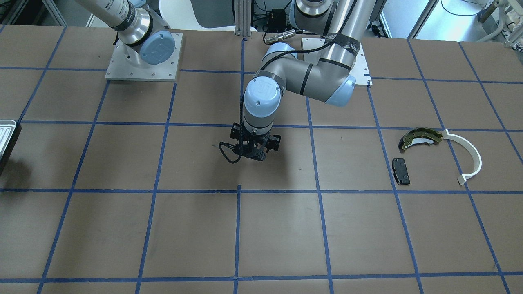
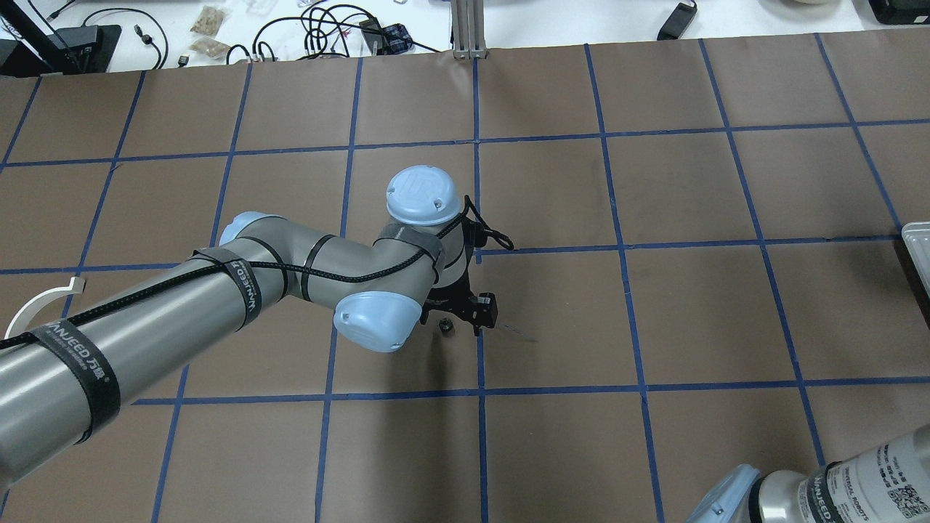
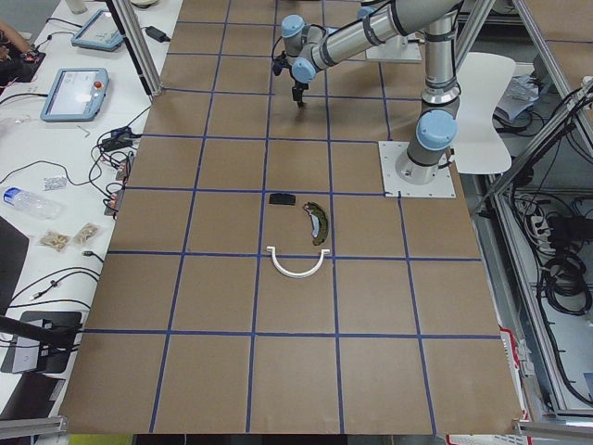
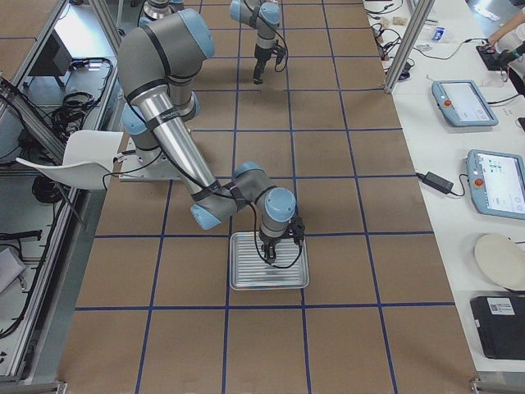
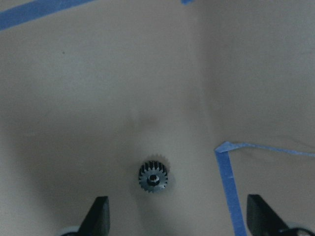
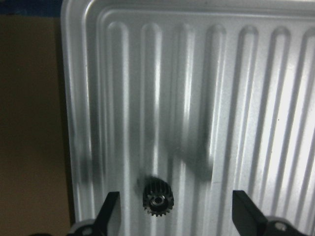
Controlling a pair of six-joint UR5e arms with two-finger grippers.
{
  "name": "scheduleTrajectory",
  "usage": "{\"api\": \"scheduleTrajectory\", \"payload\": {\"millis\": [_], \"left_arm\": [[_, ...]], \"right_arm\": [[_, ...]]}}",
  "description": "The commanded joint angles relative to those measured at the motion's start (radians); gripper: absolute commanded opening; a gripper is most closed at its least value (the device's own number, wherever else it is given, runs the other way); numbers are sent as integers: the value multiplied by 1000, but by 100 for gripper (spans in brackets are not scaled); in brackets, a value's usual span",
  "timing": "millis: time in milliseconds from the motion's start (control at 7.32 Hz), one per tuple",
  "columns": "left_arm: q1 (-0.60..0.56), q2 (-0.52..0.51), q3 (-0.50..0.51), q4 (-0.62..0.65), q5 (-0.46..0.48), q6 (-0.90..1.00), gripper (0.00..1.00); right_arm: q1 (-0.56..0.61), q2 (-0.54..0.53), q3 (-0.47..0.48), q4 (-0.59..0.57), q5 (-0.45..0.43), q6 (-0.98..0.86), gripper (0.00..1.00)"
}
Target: Place bearing gear from tray to pile
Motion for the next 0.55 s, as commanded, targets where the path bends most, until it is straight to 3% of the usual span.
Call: {"api": "scheduleTrajectory", "payload": {"millis": [0, 273, 410], "left_arm": [[0, -18, 1, 2, 4, 3, 83], [2, -29, 4, 2, 7, 3, 73], [2, -28, 4, 2, 8, 1, 61]], "right_arm": [[-1, 5, 10, 11, 0, -9, 65], [-1, -3, 45, -1, -3, -21, 63], [-1, -3, 40, -1, -3, -27, 56]]}}
